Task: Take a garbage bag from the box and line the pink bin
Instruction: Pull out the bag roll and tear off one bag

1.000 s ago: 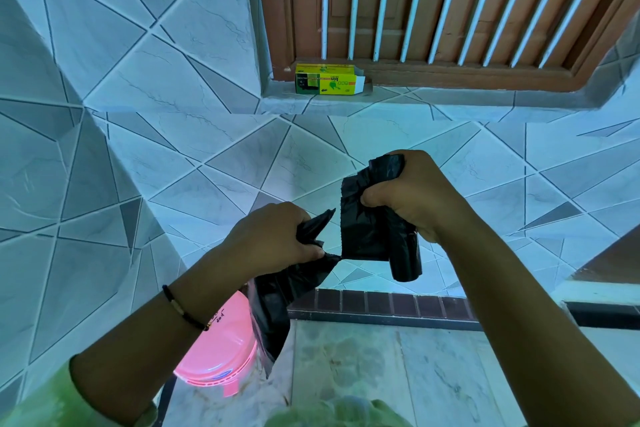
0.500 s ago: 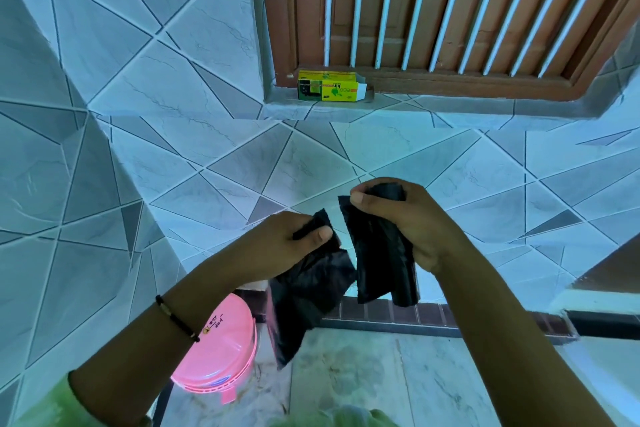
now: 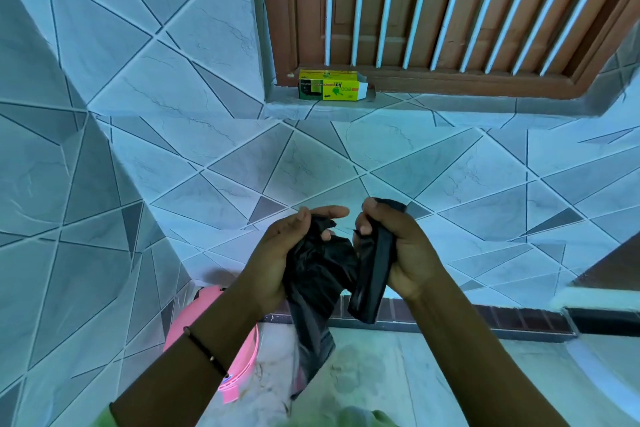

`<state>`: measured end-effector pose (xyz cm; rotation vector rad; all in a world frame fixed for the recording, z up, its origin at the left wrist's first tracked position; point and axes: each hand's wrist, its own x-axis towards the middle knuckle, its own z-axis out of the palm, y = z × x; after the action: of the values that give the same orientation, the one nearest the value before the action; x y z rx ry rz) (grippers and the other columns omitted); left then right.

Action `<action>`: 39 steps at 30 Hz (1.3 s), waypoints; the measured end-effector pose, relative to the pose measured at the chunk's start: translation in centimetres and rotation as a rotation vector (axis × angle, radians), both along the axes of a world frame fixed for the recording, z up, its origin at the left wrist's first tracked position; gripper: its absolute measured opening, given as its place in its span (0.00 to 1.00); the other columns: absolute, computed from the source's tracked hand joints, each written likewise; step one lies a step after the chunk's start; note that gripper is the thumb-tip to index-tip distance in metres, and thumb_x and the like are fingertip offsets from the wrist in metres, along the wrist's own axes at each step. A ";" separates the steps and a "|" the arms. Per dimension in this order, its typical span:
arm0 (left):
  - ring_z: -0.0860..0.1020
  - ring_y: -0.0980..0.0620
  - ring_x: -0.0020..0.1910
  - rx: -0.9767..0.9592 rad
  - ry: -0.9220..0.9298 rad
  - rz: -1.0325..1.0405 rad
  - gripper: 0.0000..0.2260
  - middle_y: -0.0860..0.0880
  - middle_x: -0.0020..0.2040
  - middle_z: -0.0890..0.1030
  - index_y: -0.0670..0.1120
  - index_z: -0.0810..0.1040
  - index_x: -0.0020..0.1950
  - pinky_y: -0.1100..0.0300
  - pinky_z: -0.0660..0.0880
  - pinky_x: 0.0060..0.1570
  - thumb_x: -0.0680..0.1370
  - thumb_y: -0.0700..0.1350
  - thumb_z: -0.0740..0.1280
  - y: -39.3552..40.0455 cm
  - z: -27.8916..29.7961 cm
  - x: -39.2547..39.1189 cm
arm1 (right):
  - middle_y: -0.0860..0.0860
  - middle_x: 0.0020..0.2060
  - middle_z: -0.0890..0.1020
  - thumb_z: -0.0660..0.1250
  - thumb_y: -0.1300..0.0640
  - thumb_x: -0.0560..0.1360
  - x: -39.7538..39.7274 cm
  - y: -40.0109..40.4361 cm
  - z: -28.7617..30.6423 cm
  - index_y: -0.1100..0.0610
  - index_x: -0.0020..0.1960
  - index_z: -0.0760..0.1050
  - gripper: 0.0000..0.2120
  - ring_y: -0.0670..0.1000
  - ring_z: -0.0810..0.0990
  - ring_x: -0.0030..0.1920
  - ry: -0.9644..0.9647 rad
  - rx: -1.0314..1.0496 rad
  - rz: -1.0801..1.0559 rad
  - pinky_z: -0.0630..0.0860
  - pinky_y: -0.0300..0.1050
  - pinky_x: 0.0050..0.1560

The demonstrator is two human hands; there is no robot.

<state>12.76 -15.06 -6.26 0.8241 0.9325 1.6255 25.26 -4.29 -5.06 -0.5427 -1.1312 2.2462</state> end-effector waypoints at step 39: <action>0.81 0.62 0.32 -0.190 0.312 0.717 0.04 0.57 0.30 0.84 0.48 0.81 0.40 0.70 0.77 0.34 0.74 0.40 0.68 1.2 -0.4 -2.2 | 0.49 0.30 0.80 0.74 0.68 0.63 -1.1 0.0 -0.9 0.56 0.34 0.78 0.09 0.46 0.79 0.32 -0.545 0.487 -0.205 0.77 0.37 0.39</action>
<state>10.60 -13.82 -6.64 0.6532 1.7177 1.9891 24.19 -4.27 -5.96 -1.0360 -1.7303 1.5984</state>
